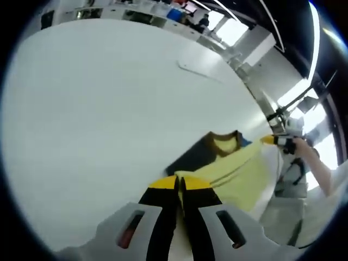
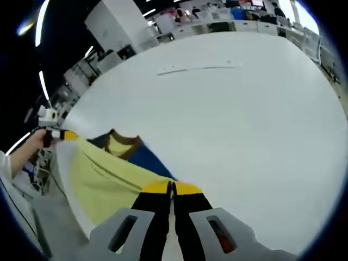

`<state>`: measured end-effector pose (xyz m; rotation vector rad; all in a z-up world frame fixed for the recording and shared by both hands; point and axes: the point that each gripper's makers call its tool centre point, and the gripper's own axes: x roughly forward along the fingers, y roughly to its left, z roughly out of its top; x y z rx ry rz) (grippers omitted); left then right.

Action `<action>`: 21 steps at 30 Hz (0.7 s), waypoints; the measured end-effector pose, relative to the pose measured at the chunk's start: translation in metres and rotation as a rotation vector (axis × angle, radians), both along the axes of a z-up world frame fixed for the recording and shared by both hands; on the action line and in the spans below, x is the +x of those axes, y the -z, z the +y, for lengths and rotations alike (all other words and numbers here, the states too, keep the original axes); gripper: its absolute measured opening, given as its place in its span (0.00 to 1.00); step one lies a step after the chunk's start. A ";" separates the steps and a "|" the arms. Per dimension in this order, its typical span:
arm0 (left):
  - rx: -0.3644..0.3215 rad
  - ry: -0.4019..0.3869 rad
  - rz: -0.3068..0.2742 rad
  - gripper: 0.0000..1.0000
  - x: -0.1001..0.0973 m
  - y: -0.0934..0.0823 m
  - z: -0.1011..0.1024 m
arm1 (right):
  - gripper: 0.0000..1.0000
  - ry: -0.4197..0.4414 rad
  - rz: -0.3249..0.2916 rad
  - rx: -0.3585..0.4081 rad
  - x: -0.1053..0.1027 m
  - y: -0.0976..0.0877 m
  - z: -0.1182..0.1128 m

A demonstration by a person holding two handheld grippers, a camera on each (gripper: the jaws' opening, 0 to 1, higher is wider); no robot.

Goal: Fold the garment on the visible template until the final outline fits inside the template.

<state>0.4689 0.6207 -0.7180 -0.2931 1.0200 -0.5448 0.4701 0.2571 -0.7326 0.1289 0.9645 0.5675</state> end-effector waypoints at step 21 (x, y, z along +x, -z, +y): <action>0.040 0.015 0.029 0.00 0.000 0.022 -0.003 | 0.02 -0.028 -0.019 -0.048 0.005 0.021 -0.001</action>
